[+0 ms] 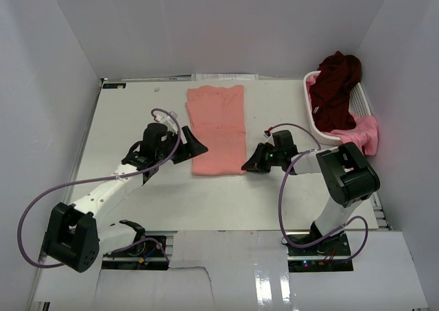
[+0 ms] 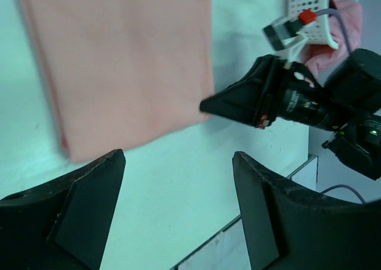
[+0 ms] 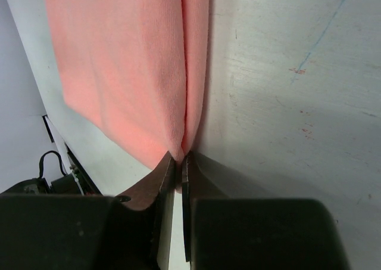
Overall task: Fold and stack the t-shirts
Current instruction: Grab one side of the 2/3 rectangular tshirt with both arms
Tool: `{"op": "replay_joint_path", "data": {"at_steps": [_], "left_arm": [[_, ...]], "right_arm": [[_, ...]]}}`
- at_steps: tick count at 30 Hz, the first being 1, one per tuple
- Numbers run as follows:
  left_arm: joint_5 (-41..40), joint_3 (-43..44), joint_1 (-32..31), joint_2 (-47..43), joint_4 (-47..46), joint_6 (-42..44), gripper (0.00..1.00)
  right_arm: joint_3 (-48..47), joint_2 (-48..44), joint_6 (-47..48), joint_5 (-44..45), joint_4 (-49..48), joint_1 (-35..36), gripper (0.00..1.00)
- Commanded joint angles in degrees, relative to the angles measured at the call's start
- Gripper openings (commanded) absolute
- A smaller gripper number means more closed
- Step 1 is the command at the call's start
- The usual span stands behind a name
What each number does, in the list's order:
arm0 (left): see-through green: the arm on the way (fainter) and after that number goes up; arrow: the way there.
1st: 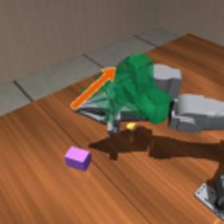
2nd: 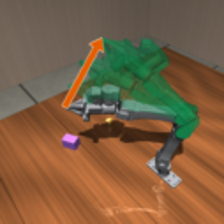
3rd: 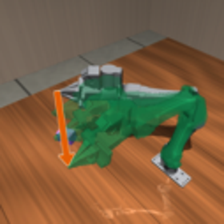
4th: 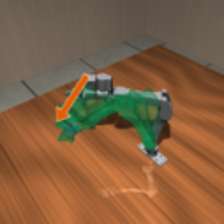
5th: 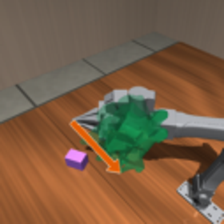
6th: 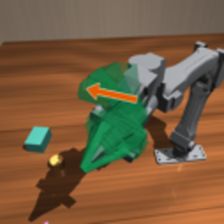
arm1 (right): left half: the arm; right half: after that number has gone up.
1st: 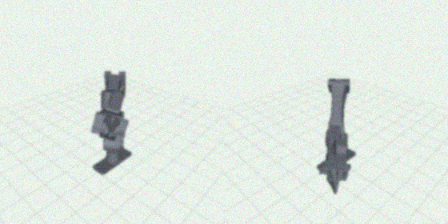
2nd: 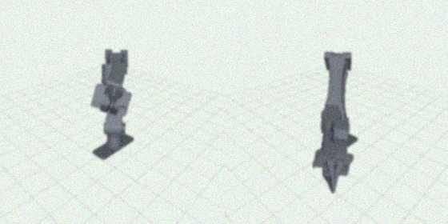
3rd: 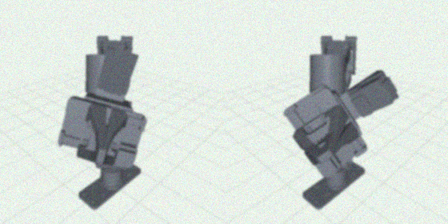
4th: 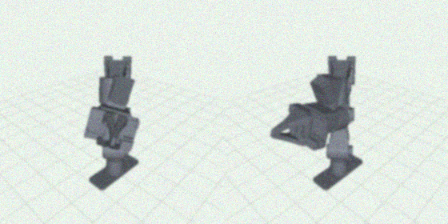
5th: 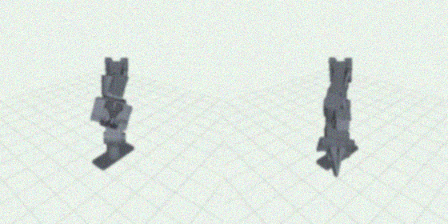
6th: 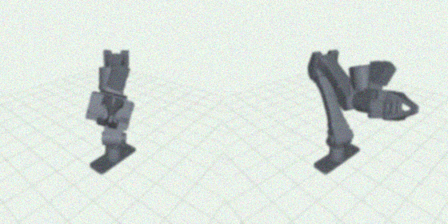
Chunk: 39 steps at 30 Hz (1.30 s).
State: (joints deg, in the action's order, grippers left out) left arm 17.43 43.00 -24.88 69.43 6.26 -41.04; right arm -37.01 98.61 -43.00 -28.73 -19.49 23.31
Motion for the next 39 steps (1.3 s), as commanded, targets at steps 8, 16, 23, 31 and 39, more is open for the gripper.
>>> {"op": "replay_joint_path", "data": {"at_steps": [8,16,23,31,39], "left_arm": [[3.2,-16.0,3.4,-4.7,7.9,-16.2,0.81],[5.0,-19.4,3.8,0.7,-2.1,-17.4,0.76],[6.2,-19.7,4.5,10.0,-11.7,-18.7,0.71],[1.2,-19.1,4.8,14.2,-12.0,-19.5,0.65],[-4.9,-19.4,4.9,12.6,-8.2,-20.0,0.64]], "right_arm": [[-0.3,-0.3,1.9,2.6,3.8,0.1,0.08],[-0.1,0.1,1.9,2.5,3.3,0.1,0.08],[-0.1,0.1,2.0,2.5,3.1,0.1,0.08],[-0.1,-0.3,2.0,2.7,3.1,0.0,0.08],[-0.1,-0.2,1.9,2.5,2.8,0.0,0.08]]}}
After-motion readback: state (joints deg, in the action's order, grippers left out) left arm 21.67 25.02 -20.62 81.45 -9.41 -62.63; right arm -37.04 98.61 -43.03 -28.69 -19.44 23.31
